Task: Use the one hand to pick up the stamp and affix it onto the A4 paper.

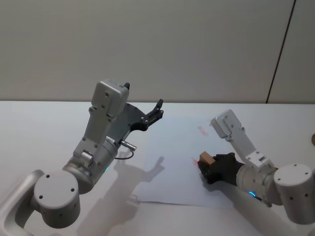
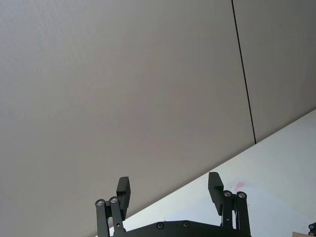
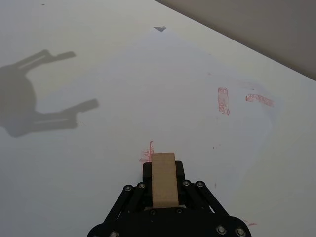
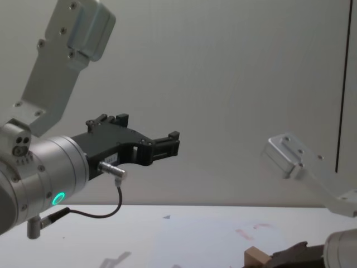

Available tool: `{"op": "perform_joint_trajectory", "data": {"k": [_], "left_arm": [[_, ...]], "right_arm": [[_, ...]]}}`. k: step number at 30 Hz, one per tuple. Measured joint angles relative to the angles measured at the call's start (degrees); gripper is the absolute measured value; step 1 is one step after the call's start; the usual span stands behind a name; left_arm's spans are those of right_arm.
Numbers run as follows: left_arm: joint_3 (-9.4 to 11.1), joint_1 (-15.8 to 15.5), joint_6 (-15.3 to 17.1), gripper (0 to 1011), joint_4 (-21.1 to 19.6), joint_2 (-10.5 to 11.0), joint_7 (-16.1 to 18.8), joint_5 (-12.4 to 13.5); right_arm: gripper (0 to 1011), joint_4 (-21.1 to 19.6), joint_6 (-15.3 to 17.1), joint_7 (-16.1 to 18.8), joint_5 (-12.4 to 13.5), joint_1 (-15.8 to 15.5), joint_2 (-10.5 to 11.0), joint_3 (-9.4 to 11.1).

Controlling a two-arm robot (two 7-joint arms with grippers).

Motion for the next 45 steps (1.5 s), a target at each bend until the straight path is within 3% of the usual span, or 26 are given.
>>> {"op": "perform_joint_trajectory", "data": {"k": [19,32,45], "left_arm": [[0.0,0.0,0.0,1003,0.0,0.0,0.0,0.0],[0.0,0.0,0.0,1003,0.0,0.0,0.0,0.0],[0.0,0.0,0.0,1003,0.0,0.0,0.0,0.0]], "right_arm": [[221,0.32,1.98,-3.69,3.38,-0.39,-0.77,0.12],[221,-2.04,-1.78,-5.45,5.97,0.44,-1.28,1.12],[221,-8.21,-4.55,-7.14,11.37,1.8,-1.78,2.86]]}}
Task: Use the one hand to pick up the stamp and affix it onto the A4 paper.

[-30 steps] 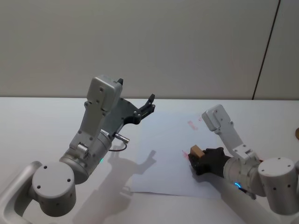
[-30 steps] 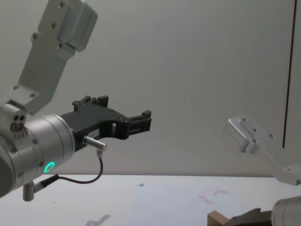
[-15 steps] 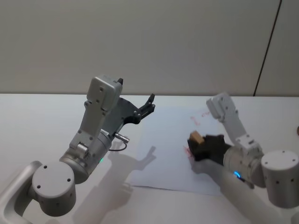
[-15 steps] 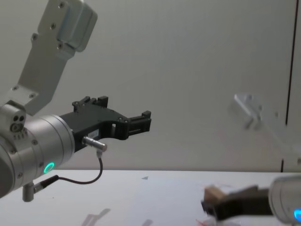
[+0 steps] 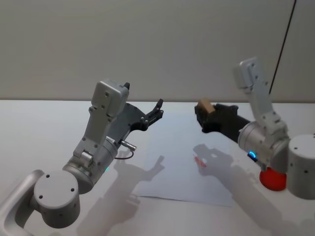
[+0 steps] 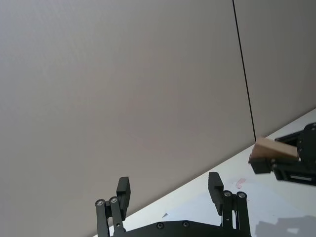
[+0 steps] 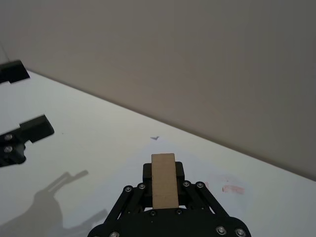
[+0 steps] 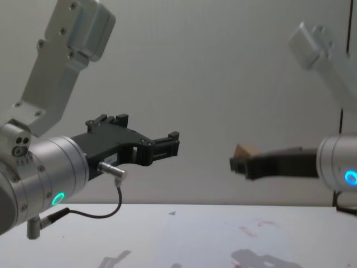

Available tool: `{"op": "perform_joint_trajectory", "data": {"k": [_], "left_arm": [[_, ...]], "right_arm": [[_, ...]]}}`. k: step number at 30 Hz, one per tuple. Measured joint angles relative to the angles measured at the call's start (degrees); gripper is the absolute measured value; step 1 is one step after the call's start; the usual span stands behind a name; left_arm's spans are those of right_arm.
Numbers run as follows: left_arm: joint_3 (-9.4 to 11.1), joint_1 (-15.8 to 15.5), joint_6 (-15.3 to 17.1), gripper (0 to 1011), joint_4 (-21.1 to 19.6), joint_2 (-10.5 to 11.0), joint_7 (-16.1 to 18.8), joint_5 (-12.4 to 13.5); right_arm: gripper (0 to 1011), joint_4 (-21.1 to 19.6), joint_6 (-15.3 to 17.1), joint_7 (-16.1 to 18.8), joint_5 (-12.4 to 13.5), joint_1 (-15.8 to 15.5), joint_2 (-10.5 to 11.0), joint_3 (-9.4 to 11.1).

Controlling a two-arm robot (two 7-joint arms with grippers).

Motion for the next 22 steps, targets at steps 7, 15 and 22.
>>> {"op": "perform_joint_trajectory", "data": {"k": [7,15,22], "left_arm": [[0.0,0.0,0.0,1003,0.0,0.0,0.0,0.0],[0.0,0.0,0.0,1003,0.0,0.0,0.0,0.0],[0.0,0.0,0.0,1003,0.0,0.0,0.0,0.0]], "right_arm": [[220,-3.48,0.38,-1.43,1.95,-1.46,1.14,0.94],[221,-6.39,0.92,-2.91,3.46,-3.49,2.6,1.74],[221,-7.68,1.14,-3.54,4.11,-4.38,3.22,2.12]]}}
